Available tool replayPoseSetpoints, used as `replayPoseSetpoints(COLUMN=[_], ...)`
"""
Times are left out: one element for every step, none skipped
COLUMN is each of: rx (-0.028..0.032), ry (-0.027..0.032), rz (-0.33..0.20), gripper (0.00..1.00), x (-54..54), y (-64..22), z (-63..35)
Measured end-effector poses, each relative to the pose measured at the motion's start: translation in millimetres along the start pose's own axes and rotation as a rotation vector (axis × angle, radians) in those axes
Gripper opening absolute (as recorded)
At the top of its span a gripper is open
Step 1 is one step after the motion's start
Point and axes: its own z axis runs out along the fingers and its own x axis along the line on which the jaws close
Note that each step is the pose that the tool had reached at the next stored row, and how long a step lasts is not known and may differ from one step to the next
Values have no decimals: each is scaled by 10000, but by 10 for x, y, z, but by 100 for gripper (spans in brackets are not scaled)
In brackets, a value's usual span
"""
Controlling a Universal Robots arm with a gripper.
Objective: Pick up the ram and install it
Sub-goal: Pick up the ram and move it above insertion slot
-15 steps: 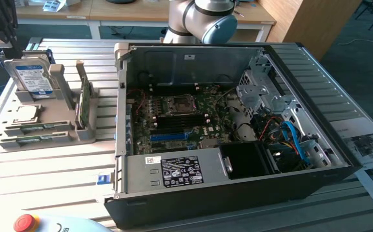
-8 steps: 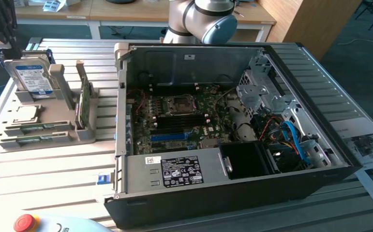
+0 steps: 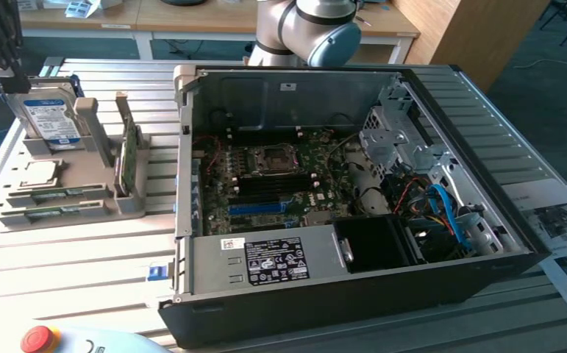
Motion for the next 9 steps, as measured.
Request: replayPoseSetpoints(rx=[0, 0, 0, 0, 1, 3, 5, 6, 6], ry=[0, -1, 0, 0, -1, -2, -2, -1, 0], rz=[1, 1, 1, 1, 1, 1, 0, 0, 0], gripper=[10, 10, 10, 10, 10, 10, 10, 10, 10], x=[2, 2, 2, 2, 2, 3, 3, 2, 2], y=[0, 0, 0, 0, 0, 1, 2, 2, 2], z=[0, 0, 0, 0, 1, 6, 15, 28, 43])
